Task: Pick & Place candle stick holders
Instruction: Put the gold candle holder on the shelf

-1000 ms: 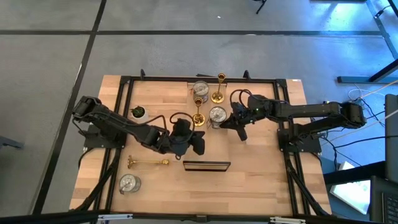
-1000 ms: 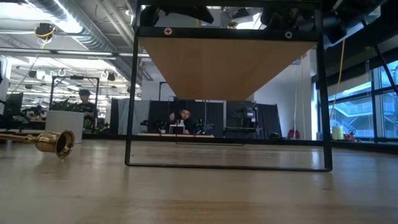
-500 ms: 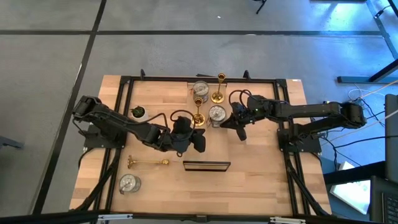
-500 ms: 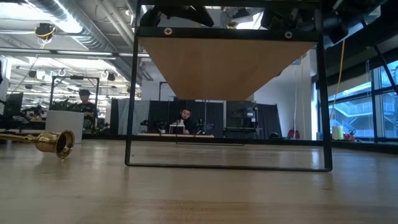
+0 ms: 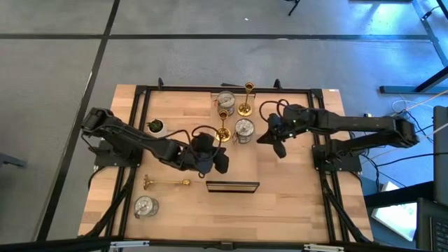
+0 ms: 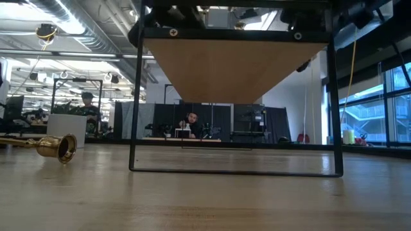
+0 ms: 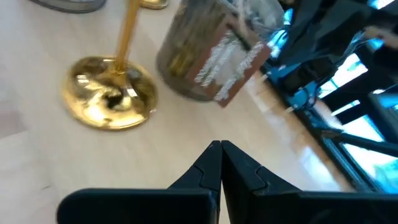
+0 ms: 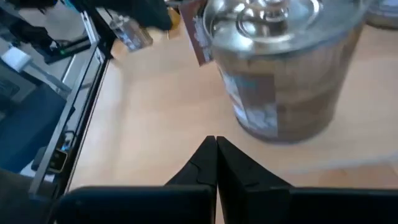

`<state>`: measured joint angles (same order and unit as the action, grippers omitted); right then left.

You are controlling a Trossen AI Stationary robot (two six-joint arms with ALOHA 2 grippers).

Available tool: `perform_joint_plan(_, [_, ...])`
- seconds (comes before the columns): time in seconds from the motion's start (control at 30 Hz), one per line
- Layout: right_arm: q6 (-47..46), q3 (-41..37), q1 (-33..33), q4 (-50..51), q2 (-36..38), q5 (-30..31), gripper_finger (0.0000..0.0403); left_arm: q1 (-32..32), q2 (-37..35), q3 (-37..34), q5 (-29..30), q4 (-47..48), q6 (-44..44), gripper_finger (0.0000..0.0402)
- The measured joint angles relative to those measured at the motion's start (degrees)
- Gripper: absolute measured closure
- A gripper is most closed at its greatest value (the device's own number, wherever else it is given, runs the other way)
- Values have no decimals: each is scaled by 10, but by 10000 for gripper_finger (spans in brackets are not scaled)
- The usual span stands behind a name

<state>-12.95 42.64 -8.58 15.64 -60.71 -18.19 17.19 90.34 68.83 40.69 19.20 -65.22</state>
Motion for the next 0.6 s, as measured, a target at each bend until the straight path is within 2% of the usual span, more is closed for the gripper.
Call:
perform_joint_plan(0.23, [-7, 1, 13, 71, 40, 10, 402, -2, -40, 0, 17, 80, 0, 400])
perform_joint_plan(0.6, [-98, 1, 86, 98, 93, 132, 402, -4, -125, 0, 47, 206, 13, 400])
